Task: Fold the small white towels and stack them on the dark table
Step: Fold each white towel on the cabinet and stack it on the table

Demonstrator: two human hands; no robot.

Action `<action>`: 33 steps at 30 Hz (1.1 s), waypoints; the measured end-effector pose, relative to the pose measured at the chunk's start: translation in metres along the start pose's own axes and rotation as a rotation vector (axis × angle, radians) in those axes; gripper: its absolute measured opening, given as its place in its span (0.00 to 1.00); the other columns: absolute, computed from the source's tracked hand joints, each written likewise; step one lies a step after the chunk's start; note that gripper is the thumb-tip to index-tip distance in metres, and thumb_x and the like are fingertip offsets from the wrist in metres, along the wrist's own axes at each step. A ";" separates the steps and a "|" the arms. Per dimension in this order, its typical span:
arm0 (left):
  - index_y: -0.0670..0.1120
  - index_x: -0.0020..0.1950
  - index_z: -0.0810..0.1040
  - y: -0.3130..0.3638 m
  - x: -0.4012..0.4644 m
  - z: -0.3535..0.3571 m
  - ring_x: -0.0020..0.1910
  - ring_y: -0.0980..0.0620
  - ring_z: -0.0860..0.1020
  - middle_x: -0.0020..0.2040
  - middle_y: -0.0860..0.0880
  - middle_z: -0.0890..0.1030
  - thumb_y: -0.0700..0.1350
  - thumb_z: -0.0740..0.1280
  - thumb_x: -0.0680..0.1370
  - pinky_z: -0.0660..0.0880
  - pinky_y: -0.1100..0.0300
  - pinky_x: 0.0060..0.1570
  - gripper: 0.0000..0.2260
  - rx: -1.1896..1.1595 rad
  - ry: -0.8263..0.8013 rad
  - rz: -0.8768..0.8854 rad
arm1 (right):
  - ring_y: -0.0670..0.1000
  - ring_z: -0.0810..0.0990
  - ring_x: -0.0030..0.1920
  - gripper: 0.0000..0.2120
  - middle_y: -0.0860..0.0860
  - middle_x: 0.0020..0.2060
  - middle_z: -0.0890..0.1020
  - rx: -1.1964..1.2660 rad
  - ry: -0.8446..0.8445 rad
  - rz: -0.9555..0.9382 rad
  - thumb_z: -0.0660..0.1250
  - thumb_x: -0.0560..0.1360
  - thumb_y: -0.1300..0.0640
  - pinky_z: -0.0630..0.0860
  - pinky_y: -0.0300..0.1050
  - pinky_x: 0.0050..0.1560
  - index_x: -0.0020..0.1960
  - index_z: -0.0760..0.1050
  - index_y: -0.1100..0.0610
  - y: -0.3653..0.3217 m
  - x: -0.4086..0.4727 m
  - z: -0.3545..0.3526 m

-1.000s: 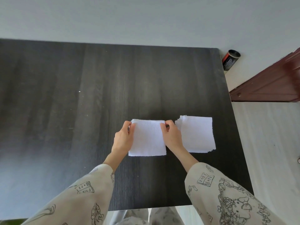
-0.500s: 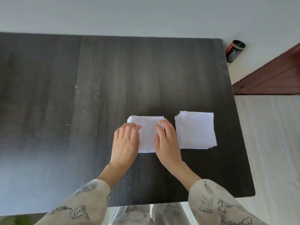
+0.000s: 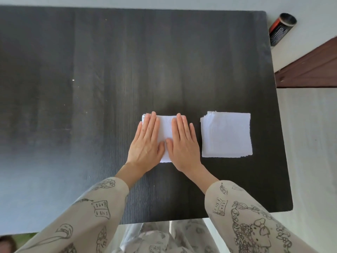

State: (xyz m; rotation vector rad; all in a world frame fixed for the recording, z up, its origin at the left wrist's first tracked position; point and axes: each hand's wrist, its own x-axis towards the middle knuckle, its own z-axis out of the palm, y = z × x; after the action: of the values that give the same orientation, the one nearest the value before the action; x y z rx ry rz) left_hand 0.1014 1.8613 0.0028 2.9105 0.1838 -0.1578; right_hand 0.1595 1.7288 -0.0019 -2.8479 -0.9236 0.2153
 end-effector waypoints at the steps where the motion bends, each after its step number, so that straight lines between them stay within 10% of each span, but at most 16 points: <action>1: 0.35 0.74 0.49 -0.002 0.002 0.001 0.75 0.43 0.49 0.75 0.38 0.54 0.51 0.51 0.78 0.51 0.48 0.73 0.29 -0.022 -0.013 0.003 | 0.57 0.60 0.74 0.25 0.59 0.73 0.63 0.024 0.003 -0.001 0.49 0.80 0.51 0.56 0.53 0.72 0.73 0.59 0.64 0.001 0.000 0.002; 15: 0.36 0.74 0.44 -0.009 0.007 0.009 0.75 0.44 0.43 0.75 0.40 0.46 0.52 0.47 0.79 0.45 0.47 0.73 0.30 -0.043 -0.114 0.042 | 0.55 0.51 0.76 0.27 0.57 0.75 0.56 0.154 -0.090 0.019 0.46 0.81 0.48 0.50 0.51 0.74 0.75 0.49 0.60 0.007 0.003 0.014; 20: 0.39 0.71 0.62 -0.007 0.014 -0.016 0.74 0.45 0.57 0.73 0.42 0.63 0.52 0.49 0.78 0.47 0.36 0.69 0.26 0.044 -0.076 0.036 | 0.43 0.36 0.74 0.26 0.45 0.73 0.38 0.488 -0.182 0.062 0.37 0.79 0.47 0.35 0.42 0.74 0.73 0.35 0.53 0.008 -0.001 -0.012; 24: 0.43 0.67 0.69 0.001 0.041 -0.040 0.67 0.46 0.70 0.62 0.46 0.76 0.52 0.48 0.79 0.47 0.37 0.69 0.23 0.032 -0.010 0.021 | 0.47 0.48 0.76 0.24 0.46 0.76 0.49 0.872 -0.142 0.510 0.45 0.82 0.49 0.46 0.42 0.75 0.76 0.44 0.50 -0.006 -0.023 -0.046; 28: 0.46 0.69 0.67 0.013 0.078 -0.049 0.63 0.48 0.73 0.64 0.48 0.75 0.56 0.46 0.81 0.53 0.47 0.71 0.23 0.028 -0.314 0.014 | 0.62 0.64 0.70 0.20 0.64 0.68 0.66 1.325 -0.186 1.177 0.49 0.82 0.57 0.62 0.55 0.68 0.69 0.62 0.67 -0.007 -0.036 -0.064; 30: 0.46 0.63 0.72 0.016 0.088 -0.049 0.50 0.47 0.78 0.54 0.47 0.80 0.59 0.44 0.80 0.70 0.51 0.55 0.25 0.050 -0.408 0.006 | 0.61 0.61 0.72 0.23 0.61 0.71 0.63 1.726 -0.274 1.489 0.49 0.82 0.53 0.59 0.54 0.71 0.72 0.59 0.66 -0.008 -0.039 -0.067; 33: 0.45 0.56 0.75 0.016 0.091 -0.045 0.36 0.50 0.75 0.45 0.47 0.81 0.61 0.43 0.79 0.68 0.58 0.37 0.28 0.092 -0.400 0.017 | 0.59 0.54 0.75 0.27 0.59 0.74 0.58 2.263 -0.355 1.867 0.50 0.81 0.50 0.51 0.52 0.74 0.75 0.53 0.63 -0.014 -0.039 -0.070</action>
State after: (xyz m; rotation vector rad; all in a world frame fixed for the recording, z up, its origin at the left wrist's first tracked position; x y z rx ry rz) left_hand 0.1973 1.8659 0.0388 2.8926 0.0849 -0.7534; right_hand 0.1321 1.7109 0.0727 -0.4993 1.3945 0.9053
